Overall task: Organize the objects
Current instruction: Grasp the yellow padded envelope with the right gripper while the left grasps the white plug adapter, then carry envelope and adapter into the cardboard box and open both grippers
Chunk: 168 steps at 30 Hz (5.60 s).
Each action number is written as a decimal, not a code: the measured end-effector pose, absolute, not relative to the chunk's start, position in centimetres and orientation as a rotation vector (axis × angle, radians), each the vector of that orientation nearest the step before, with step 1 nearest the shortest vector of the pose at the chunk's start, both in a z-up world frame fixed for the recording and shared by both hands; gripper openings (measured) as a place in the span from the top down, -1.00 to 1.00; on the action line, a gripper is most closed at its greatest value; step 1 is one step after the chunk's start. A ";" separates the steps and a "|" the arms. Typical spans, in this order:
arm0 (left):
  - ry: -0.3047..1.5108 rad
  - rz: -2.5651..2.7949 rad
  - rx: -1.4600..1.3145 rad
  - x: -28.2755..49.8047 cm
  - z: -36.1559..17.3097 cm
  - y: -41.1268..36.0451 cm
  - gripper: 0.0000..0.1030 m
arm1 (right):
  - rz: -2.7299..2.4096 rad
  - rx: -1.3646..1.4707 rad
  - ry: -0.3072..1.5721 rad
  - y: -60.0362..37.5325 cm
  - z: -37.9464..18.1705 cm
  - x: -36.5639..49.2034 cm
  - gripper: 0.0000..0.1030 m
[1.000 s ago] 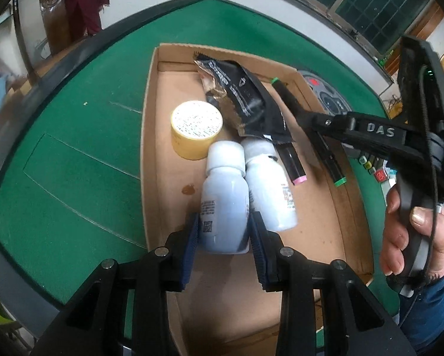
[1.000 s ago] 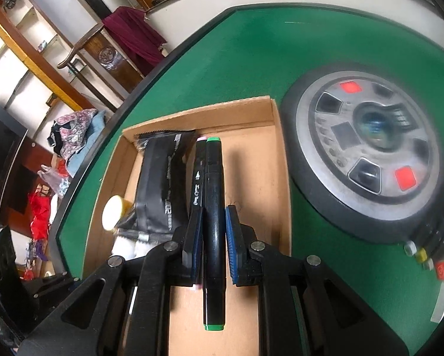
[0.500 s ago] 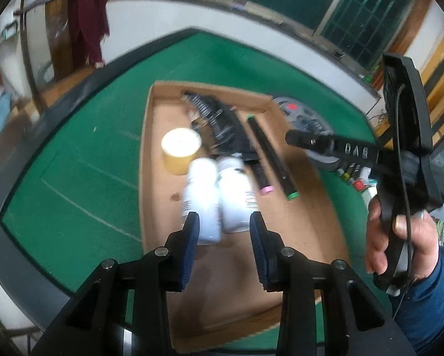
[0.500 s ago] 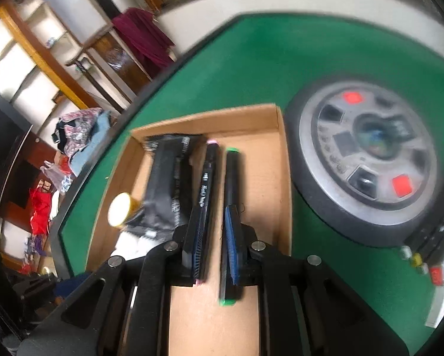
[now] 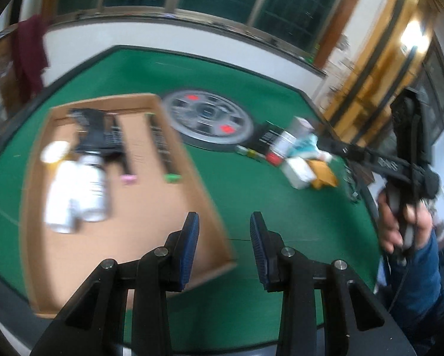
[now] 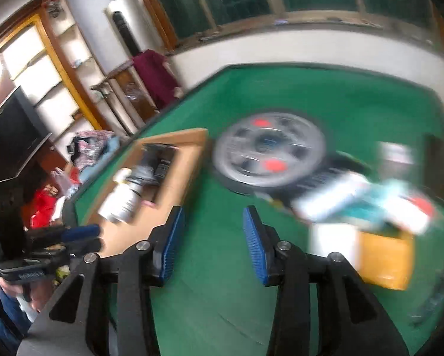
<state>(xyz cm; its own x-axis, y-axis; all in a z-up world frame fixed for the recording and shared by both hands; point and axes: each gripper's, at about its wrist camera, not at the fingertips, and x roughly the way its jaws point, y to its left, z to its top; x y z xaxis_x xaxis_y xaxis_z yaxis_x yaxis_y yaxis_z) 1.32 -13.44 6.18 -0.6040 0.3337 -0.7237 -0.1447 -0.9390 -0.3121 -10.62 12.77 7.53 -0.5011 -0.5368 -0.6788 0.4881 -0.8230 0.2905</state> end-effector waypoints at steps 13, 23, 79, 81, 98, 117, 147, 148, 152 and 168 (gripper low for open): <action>-0.243 2.402 -1.270 0.8 4.3 -2.9 0.40 | -2.290 1.316 -0.347 23.4 0.7 -18.0 0.04; -0.322 2.400 -1.324 0.0 3.3 -3.7 0.40 | -2.035 1.291 -0.102 19.0 4.0 -12.1 -0.08; -0.159 2.560 -1.366 -5.0 1.8 2.1 0.25 | -2.281 1.112 -0.334 24.0 3.8 -14.8 0.19; -0.178 2.561 -1.343 -4.1 2.4 1.7 0.25 | -2.270 1.110 -0.314 23.4 3.8 -14.5 0.19; -0.374 2.617 -1.171 0.1 5.7 -3.9 0.25 | -2.172 1.116 -0.322 18.9 3.8 -11.4 0.19; -0.658 2.871 -0.993 5.5 7.7 -19.0 0.24 | -1.977 1.080 -0.226 4.5 5.1 -6.7 0.19; -0.825 2.963 -0.983 7.9 1.1 -26.7 0.24 | -1.962 1.185 0.092 -9.1 0.0 -4.9 0.18; -0.840 2.966 -0.960 8.1 1.2 -26.8 0.24 | -1.957 1.188 0.087 -9.1 0.0 -4.9 0.17; -0.889 2.948 -0.929 8.3 1.5 -27.2 0.23 | -1.925 1.195 0.028 -8.7 0.3 -5.2 0.16; -0.785 2.941 -0.930 8.0 3.5 -24.6 0.23 | -1.905 1.213 -0.101 -5.2 1.2 -5.4 0.16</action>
<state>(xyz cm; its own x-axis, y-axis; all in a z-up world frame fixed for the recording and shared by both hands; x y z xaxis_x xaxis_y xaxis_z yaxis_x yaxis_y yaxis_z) 7.97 -24.56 3.49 -0.8286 0.1057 -0.5497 0.1823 -0.8775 -0.4435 -5.43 -5.20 1.21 -0.1651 -0.6895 -0.7053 0.6110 -0.6328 0.4756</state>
